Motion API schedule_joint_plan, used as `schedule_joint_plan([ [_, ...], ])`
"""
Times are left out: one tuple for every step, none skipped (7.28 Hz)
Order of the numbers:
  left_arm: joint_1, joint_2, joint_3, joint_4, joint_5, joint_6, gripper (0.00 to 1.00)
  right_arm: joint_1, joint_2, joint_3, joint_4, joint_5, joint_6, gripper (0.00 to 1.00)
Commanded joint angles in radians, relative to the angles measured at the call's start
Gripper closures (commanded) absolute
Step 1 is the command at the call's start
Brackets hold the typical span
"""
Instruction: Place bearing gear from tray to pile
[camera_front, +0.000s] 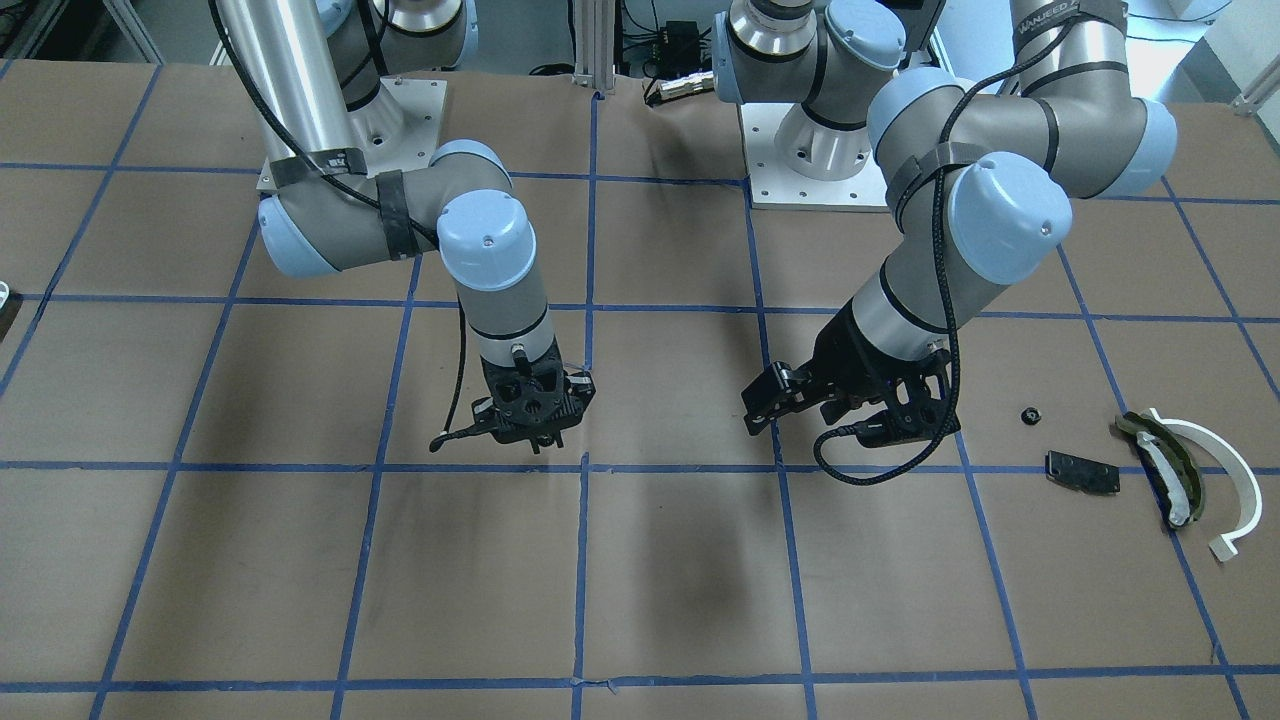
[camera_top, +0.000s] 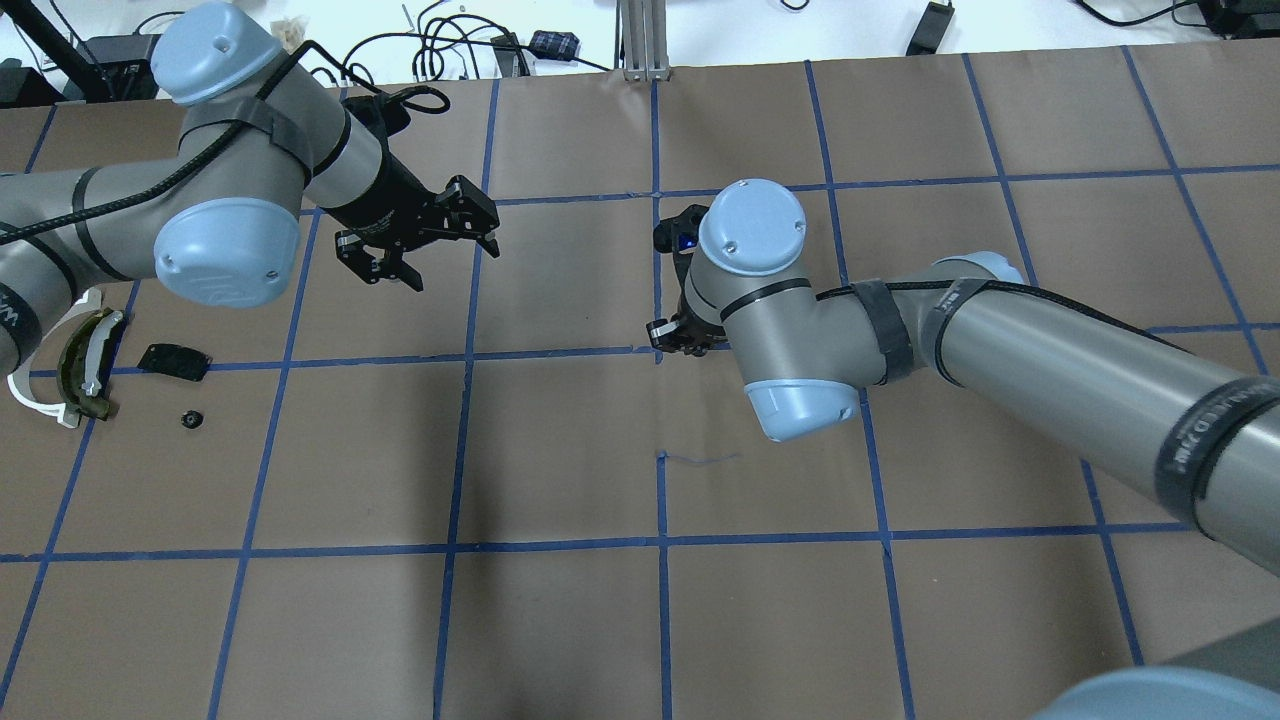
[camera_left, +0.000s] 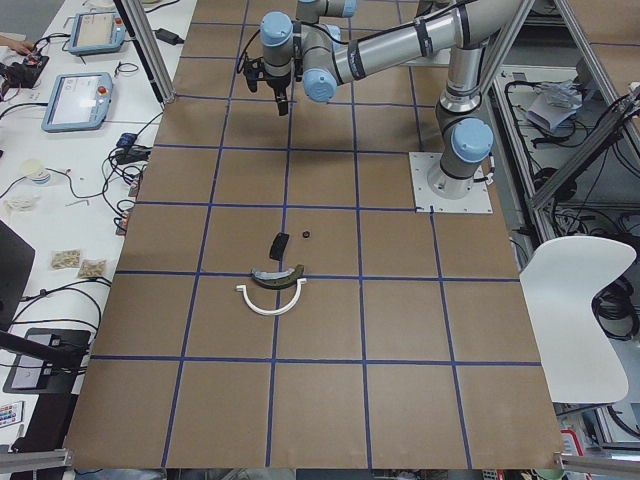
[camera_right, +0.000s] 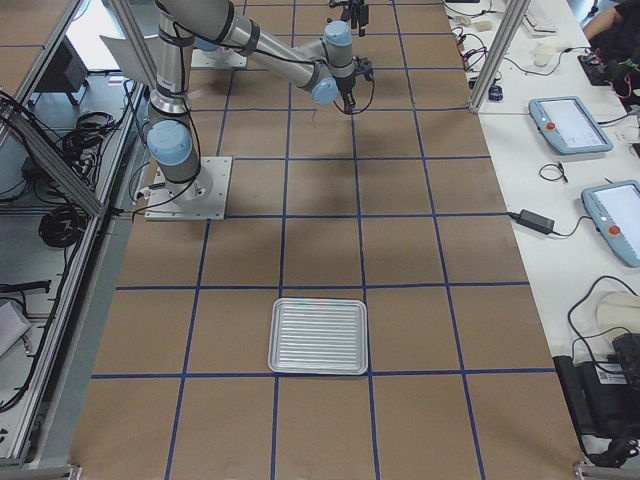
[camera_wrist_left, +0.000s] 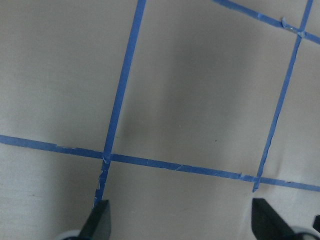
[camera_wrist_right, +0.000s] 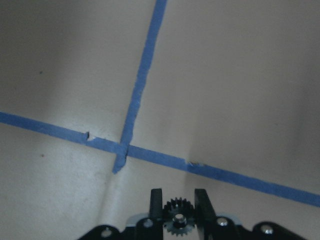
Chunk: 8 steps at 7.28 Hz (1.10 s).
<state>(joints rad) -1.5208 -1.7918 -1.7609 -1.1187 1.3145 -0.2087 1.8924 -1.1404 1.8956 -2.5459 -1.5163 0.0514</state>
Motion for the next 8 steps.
schedule_joint_plan([
  [-0.007, -0.004, -0.003, -0.004, 0.0, -0.018, 0.01, 0.028, 0.06, -0.033, -0.023, 0.022, 0.004, 0.72],
  [-0.042, -0.004, -0.011, -0.001, 0.011, -0.067, 0.01, 0.028, 0.063, -0.041, -0.036, 0.084, 0.011, 0.68],
  [-0.071, -0.011, -0.012, 0.005, 0.058, -0.076, 0.01, 0.027, 0.064, -0.041, -0.039, 0.084, 0.01, 0.08],
  [-0.088, -0.015, -0.014, 0.005, 0.074, -0.084, 0.01, 0.025, 0.056, -0.044, -0.033, 0.071, 0.005, 0.0],
  [-0.091, -0.017, -0.012, 0.005, 0.075, -0.087, 0.01, 0.001, 0.025, -0.047, -0.022, 0.071, -0.005, 0.0],
  [-0.094, -0.015, -0.012, 0.005, 0.074, -0.09, 0.02, -0.016, -0.028, -0.049, -0.004, 0.07, -0.007, 0.0],
  [-0.12, -0.02, -0.012, 0.005, 0.072, -0.141, 0.04, -0.085, -0.092, -0.064, 0.106, 0.076, -0.011, 0.0],
  [-0.198, -0.038, -0.012, 0.002, 0.098, -0.167, 0.05, -0.148, -0.164, -0.11, 0.288, 0.08, -0.066, 0.0],
])
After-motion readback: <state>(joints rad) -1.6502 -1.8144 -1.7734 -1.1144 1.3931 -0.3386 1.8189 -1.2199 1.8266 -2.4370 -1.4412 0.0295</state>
